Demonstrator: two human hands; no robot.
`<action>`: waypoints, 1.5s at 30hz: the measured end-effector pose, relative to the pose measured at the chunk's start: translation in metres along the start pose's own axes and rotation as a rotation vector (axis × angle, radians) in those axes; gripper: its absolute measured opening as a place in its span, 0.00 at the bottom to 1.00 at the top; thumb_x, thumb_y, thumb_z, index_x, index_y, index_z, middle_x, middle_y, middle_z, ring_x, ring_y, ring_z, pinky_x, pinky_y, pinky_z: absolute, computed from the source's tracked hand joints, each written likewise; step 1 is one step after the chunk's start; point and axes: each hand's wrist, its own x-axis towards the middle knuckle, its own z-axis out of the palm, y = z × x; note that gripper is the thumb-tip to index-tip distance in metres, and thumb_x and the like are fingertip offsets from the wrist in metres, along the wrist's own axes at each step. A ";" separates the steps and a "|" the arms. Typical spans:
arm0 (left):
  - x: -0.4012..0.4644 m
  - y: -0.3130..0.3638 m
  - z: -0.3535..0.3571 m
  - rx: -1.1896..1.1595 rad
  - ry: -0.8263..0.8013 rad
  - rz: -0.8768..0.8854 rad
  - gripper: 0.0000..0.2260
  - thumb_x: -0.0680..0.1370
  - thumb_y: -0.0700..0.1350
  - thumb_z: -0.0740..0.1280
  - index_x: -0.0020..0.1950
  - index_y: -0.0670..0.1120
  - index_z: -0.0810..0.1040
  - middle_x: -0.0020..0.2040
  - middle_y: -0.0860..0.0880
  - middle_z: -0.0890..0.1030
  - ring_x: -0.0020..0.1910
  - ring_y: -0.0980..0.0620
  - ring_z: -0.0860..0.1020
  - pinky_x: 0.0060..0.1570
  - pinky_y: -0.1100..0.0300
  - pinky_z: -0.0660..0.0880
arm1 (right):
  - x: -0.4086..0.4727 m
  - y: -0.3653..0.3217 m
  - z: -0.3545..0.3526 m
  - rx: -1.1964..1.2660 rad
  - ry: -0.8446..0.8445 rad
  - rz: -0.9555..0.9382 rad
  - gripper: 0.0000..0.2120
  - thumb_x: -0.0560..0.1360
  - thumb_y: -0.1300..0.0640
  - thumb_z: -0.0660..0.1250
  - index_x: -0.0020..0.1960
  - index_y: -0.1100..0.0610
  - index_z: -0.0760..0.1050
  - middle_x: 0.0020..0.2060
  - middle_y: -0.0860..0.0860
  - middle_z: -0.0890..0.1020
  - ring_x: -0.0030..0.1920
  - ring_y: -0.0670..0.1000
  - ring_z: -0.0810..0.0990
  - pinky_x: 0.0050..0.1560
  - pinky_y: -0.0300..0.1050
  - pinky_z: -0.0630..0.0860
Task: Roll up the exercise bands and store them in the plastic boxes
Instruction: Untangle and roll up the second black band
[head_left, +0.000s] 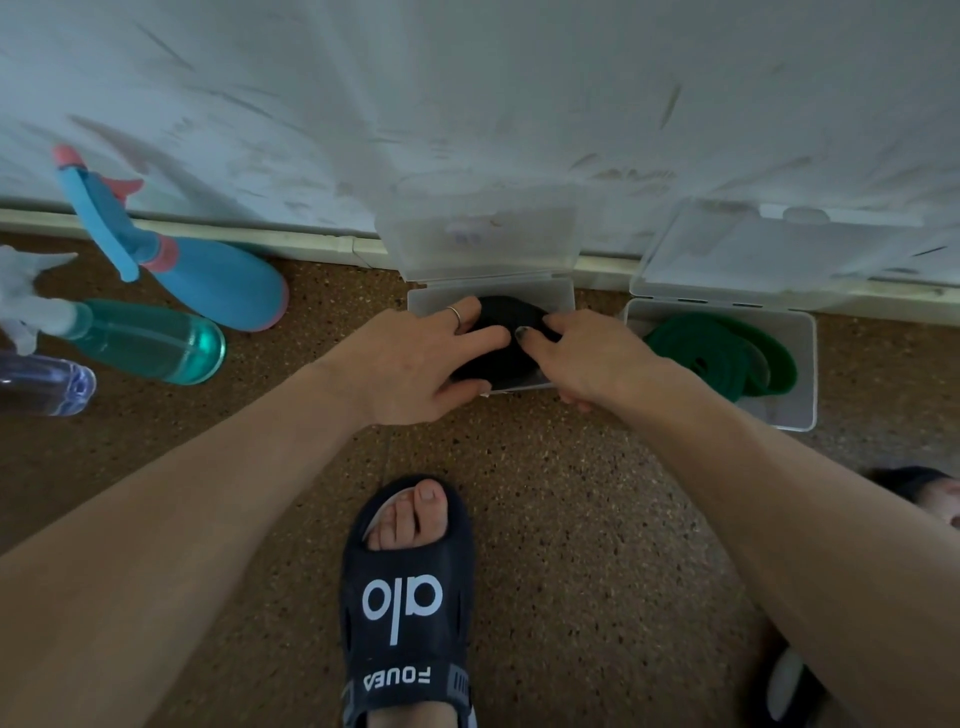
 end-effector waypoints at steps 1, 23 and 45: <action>0.001 -0.001 0.000 -0.006 -0.005 0.007 0.20 0.82 0.61 0.58 0.71 0.56 0.61 0.63 0.47 0.70 0.36 0.51 0.67 0.32 0.56 0.71 | 0.001 0.000 0.001 -0.004 0.003 0.000 0.22 0.85 0.41 0.54 0.69 0.54 0.73 0.30 0.52 0.82 0.28 0.51 0.80 0.32 0.42 0.74; 0.020 -0.003 -0.016 -0.012 -0.219 0.073 0.22 0.81 0.59 0.62 0.69 0.53 0.60 0.56 0.49 0.66 0.33 0.53 0.68 0.35 0.56 0.66 | 0.005 0.006 0.006 0.138 0.012 -0.015 0.21 0.84 0.43 0.58 0.72 0.54 0.71 0.31 0.53 0.81 0.26 0.51 0.79 0.34 0.45 0.77; 0.024 -0.011 -0.011 -0.012 -0.232 0.082 0.19 0.81 0.60 0.62 0.66 0.53 0.61 0.59 0.49 0.66 0.41 0.48 0.77 0.39 0.52 0.76 | 0.005 0.004 0.011 0.094 0.066 -0.015 0.22 0.84 0.42 0.58 0.71 0.54 0.72 0.35 0.54 0.83 0.31 0.52 0.83 0.39 0.47 0.82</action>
